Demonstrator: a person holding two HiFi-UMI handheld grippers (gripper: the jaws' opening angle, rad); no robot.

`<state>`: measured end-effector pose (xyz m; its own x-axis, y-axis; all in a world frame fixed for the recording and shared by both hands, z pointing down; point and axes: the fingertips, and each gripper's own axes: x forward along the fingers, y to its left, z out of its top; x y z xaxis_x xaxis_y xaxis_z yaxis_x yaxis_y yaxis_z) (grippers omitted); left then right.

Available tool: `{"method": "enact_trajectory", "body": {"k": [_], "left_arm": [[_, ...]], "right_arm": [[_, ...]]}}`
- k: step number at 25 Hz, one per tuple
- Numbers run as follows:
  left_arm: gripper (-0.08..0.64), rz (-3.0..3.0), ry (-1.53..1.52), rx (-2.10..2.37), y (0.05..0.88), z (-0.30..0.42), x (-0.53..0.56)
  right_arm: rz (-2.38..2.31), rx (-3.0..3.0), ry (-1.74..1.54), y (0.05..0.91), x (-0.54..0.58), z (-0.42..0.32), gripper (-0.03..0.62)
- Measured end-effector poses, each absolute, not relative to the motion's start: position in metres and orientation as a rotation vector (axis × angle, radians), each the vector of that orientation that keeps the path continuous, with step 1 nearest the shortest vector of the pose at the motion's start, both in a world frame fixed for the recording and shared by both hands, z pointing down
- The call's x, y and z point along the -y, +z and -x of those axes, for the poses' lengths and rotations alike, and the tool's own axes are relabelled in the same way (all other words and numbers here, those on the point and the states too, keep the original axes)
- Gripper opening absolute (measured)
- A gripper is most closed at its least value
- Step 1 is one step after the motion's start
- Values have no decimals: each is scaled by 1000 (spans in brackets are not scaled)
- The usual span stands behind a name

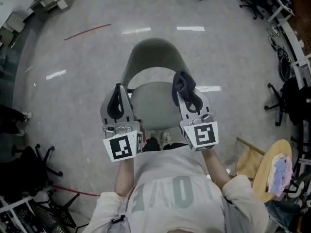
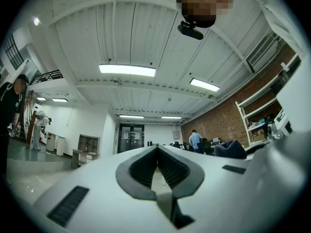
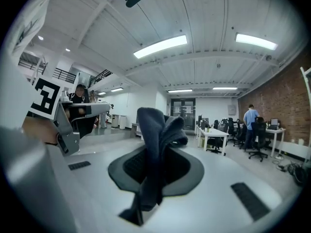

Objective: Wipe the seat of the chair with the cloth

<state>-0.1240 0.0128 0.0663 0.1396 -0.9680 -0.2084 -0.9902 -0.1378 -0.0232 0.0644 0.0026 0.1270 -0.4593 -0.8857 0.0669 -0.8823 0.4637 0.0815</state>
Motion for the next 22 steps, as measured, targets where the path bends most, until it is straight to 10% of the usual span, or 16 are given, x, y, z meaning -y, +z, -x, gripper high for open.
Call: {"method": "enact_trajectory", "body": {"k": [22], "left_arm": [[15,2354,142,-1861,99,123,63]], "right_arm": [[-1614,2607,54,150,60,-46,60]]}}
